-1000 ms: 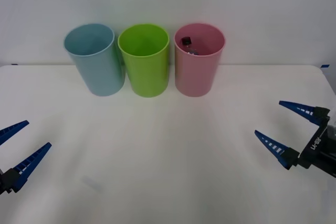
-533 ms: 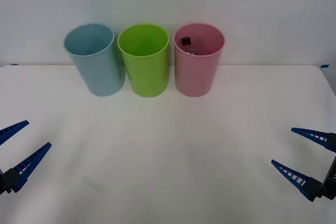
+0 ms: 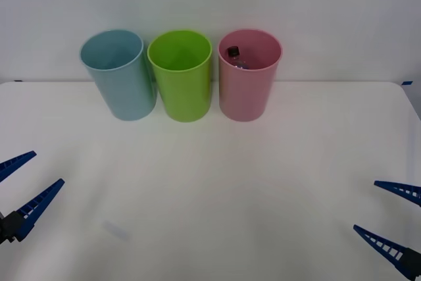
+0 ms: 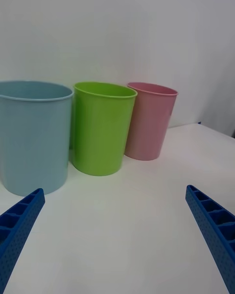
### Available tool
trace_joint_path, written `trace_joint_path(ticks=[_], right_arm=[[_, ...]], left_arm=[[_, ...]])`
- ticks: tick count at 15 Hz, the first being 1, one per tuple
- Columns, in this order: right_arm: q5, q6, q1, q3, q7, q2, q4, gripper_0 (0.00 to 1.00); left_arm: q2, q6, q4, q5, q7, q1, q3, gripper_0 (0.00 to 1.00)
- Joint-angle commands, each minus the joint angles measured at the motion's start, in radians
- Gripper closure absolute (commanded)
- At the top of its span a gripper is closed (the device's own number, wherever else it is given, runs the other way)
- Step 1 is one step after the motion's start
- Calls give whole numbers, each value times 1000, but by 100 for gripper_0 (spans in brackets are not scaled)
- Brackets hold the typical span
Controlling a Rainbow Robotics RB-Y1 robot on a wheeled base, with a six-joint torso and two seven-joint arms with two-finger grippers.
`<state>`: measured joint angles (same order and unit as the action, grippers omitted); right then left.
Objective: Grasp the object on the table and drop it into the matching bin: aluminum can to the light blue bin, PET bottle to the pink bin.
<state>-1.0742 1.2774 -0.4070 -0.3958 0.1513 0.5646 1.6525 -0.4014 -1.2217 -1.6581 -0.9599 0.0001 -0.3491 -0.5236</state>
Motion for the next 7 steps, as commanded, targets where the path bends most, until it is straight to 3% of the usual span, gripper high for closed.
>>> trace_joint_path(ticks=[1,7], right_arm=[[0,7,-21,0,8,1,0,0],[-1,17,-39,8,11,0,0,0]], left_arm=[[0,0,0,0,0,0,0,0],[0,0,0,0,0,0,0,0]])
